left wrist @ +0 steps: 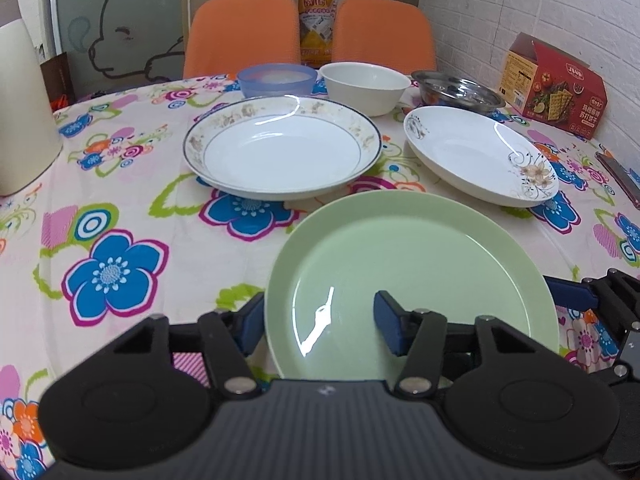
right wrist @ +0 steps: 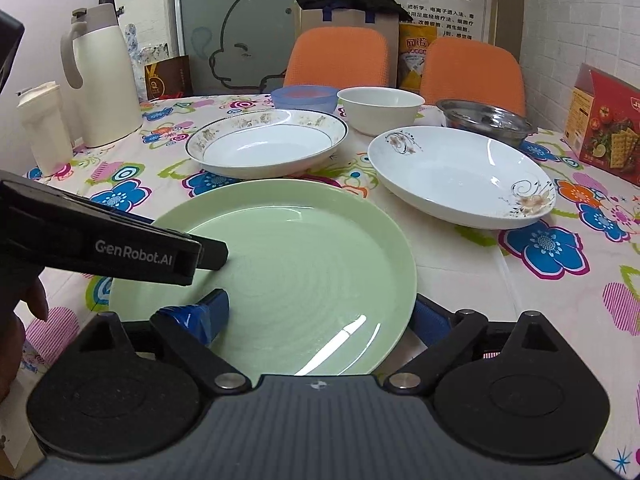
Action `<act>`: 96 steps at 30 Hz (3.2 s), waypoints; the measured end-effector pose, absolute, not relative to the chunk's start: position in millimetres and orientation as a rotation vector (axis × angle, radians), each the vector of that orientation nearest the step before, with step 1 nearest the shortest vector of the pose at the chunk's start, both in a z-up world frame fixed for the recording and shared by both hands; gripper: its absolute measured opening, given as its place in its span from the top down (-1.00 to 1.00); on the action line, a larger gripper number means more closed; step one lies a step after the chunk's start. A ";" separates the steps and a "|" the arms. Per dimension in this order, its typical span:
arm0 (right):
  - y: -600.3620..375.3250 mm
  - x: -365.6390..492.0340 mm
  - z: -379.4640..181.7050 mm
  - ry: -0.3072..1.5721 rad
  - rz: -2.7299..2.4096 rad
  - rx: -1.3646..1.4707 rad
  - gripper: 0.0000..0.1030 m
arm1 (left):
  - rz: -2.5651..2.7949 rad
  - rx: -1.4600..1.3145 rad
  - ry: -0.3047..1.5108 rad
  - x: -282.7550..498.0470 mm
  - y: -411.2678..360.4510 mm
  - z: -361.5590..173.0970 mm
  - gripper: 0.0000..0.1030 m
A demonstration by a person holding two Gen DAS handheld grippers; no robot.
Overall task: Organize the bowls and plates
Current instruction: 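Lift the green plate with the left gripper and set it at the table edge, then move the left gripper to the speckled-rim white plate and grasp its rim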
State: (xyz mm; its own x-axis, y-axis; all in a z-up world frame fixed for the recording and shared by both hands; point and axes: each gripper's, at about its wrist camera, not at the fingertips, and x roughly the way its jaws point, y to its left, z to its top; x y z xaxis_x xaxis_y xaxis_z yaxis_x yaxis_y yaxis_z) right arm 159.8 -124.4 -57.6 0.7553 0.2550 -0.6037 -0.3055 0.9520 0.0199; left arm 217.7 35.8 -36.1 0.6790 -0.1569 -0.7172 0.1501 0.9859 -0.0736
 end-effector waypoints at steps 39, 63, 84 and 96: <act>-103.4 167.7 -44.7 0.600 0.302 0.040 -0.64 | 0.010 -0.095 0.735 200.2 133.8 -19.1 -0.56; -64.0 339.2 -31.4 0.645 0.368 -0.088 -0.65 | -0.013 -0.148 0.770 374.2 140.3 -6.0 -0.87; -56.4 347.3 -56.0 0.702 0.384 -0.075 -0.68 | -0.046 -0.144 0.823 392.6 145.5 -28.2 -0.87; -53.4 333.3 -59.2 0.666 0.458 -0.092 -0.70 | -0.052 -0.065 0.819 390.7 124.8 -40.1 -0.47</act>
State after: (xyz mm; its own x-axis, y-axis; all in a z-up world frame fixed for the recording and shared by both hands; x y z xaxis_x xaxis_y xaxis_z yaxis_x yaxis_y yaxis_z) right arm 333.3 -53.4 -59.2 0.6908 0.3802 -0.6150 -0.4385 0.8966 0.0618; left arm 390.7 124.8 -40.1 0.6819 -0.0711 -0.7280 0.0211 0.9968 -0.0775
